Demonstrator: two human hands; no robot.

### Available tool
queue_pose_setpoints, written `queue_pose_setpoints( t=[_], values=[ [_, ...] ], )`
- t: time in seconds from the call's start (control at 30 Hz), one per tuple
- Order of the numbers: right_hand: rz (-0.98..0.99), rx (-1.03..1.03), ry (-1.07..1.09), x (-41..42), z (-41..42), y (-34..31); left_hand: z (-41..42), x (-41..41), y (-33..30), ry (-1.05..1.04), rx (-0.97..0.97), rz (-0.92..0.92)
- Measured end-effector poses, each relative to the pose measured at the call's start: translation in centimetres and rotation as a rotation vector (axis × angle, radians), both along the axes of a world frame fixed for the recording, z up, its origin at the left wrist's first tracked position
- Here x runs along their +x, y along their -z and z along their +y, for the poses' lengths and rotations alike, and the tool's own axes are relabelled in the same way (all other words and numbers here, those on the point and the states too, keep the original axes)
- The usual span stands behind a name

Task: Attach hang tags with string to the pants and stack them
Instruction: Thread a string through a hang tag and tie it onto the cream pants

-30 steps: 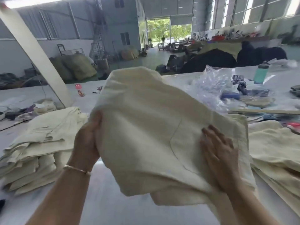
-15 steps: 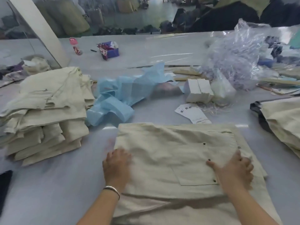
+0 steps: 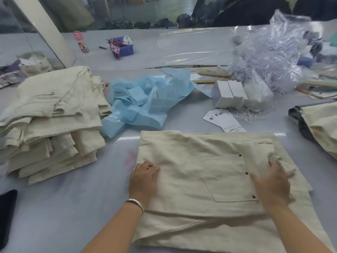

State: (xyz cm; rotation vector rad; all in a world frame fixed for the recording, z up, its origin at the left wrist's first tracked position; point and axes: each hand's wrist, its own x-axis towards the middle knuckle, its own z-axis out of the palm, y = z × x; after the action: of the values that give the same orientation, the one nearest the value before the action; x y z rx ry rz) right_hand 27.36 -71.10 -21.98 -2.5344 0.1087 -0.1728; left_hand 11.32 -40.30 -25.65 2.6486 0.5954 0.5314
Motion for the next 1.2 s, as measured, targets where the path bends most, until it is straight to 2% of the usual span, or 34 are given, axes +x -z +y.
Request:
queue_pose_setpoints(
  t=[0.13, 0.2, 0.27, 0.33, 0.4, 0.43, 0.57, 0.67, 0.73, 0.83, 0.9, 0.97, 1.03, 1.13, 1.2],
  values=[
    [0.133, 0.429, -0.035, 1.0, -1.7, -2.8, -2.5, 1.7, -1.3, -0.12, -0.15, 0.045],
    [0.152, 0.471, -0.1, 1.1, -1.9, -4.2, -6.2, 3.7, -2.7, -0.034, -0.369, -0.045],
    [0.118, 0.443, -0.206, 0.5, -1.1, -5.2, -10.7, 6.1, -4.3, 0.104, -0.689, -0.075],
    [0.122, 0.435, -0.332, -0.5, -0.1, -5.5, -14.7, 8.4, -5.5, 0.207, -1.008, -0.003],
    [0.187, 0.473, -0.444, -1.4, 0.4, -5.6, -16.9, 10.3, -6.2, 0.237, -1.164, 0.054],
    [0.244, 0.525, -0.485, -1.7, 0.3, -5.5, -17.5, 11.0, -6.4, 0.228, -1.173, 0.06],
    [0.619, 0.918, -0.501, -1.9, -1.1, -5.3, -18.2, 12.5, -6.0, 0.158, -1.003, 0.093],
    [0.669, 1.062, -0.451, -1.2, -2.6, -4.7, -18.7, 13.6, -5.2, 0.133, -0.947, 0.042],
    [0.484, 0.981, -0.356, -0.4, -3.6, -4.0, -18.6, 14.2, -4.7, 0.093, -0.874, -0.031],
    [0.022, 0.554, -0.162, 2.5, -5.8, -3.1, -18.1, 14.8, -4.4, 0.001, -0.886, -0.093],
    [-0.137, 0.288, -0.143, 5.3, -7.3, -2.8, -18.0, 15.3, -4.5, -0.013, -0.867, -0.068],
    [-0.035, 0.169, -0.25, 8.3, -8.2, -2.9, -17.9, 15.9, -4.8, -0.007, -0.841, -0.029],
    [0.183, 0.284, -0.328, 10.3, -8.5, -3.5, -18.0, 16.4, -5.4, -0.002, -0.839, -0.015],
    [0.256, 0.472, -0.33, 12.1, -8.5, -4.1, -18.2, 16.9, -6.3, 0.012, -0.758, 0.0],
    [0.354, 0.692, -0.335, 12.1, -8.2, -4.8, -18.7, 16.9, -7.0, 0.006, -0.602, -0.02]
  ],
)
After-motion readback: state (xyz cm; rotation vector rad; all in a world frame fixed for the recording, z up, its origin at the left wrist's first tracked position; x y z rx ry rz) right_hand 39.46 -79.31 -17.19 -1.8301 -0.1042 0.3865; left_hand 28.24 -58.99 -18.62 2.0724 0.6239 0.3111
